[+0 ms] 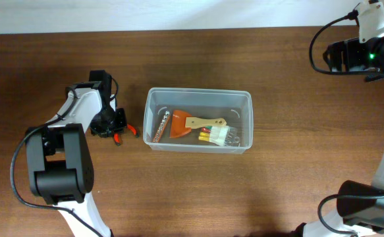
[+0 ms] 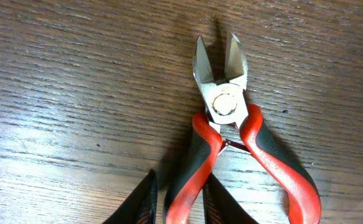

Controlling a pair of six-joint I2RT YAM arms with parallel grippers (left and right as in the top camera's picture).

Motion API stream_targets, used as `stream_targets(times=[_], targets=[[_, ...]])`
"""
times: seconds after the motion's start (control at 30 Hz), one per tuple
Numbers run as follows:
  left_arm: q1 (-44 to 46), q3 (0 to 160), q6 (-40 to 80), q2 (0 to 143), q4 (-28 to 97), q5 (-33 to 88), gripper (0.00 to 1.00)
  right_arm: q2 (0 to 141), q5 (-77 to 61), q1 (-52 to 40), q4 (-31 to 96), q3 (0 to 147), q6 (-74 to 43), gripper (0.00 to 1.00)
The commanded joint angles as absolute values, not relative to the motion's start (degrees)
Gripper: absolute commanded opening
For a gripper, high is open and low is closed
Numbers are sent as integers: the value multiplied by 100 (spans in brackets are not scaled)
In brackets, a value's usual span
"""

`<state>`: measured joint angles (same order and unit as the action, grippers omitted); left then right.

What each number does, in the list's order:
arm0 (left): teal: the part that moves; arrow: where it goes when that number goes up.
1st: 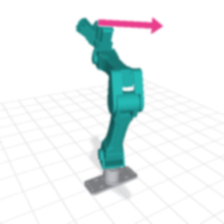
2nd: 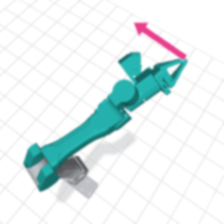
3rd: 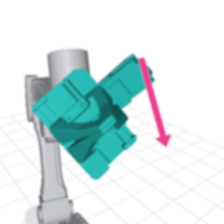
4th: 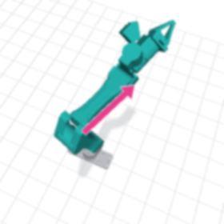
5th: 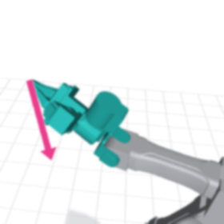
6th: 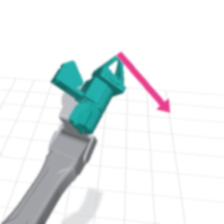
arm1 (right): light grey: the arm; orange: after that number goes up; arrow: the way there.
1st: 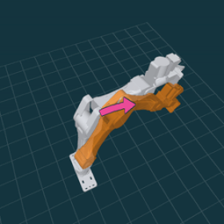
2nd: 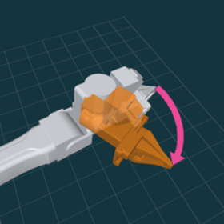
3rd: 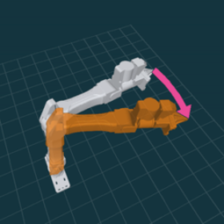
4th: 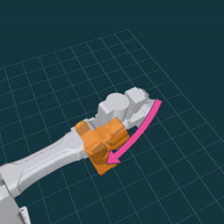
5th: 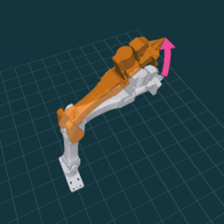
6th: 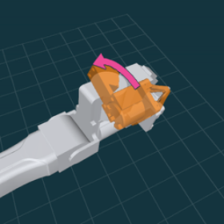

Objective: Pack container
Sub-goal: 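Grasp the red-black pliers with the left gripper, then lower the pliers into the container and open the left gripper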

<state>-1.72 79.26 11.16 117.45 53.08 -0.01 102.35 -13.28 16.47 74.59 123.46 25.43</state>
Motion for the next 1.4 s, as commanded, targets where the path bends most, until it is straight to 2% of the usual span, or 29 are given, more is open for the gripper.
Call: stream_targets(times=[0.0, 0.07, 0.2, 0.37, 0.63, 0.83, 0.9, 1.03, 1.37], targets=[[-148, 7846, 1109, 11861, 5297, 25, 24, 10261, -1441, 1651, 7461, 12304, 2497, 99], [-148, 7846, 1109, 11861, 5295, 25, 21, 10261, -1441, 1651, 7461, 12304, 2497, 99], [-148, 7846, 1109, 11861, 5295, 23, 8, 10261, -1441, 1653, 7463, 12304, 2499, 99], [-148, 7848, 1107, 11861, 5297, 23, 2, 10261, -1441, 1653, 7461, 12304, 2497, 99], [-150, 8501, 1052, 11681, 5629, -165, 2, 10261, -1441, 1653, 7459, 12304, 2499, 99], [-137, 10171, 508, 11168, 6320, -552, 2, 10261, -1441, 1653, 7461, 12304, 2497, 99], [-19, 10748, -215, 11056, 6451, -370, 2, 10261, -1441, 1653, 7459, 12304, 2497, 98], [517, 11397, -2405, 10967, 6853, -19, 2, 10261, -1441, 1653, 7459, 12304, 2497, 99], [1981, 11432, -7240, 10975, 7240, 180, 2, 10261, -1441, 1651, 7459, 12304, 2497, 99]])
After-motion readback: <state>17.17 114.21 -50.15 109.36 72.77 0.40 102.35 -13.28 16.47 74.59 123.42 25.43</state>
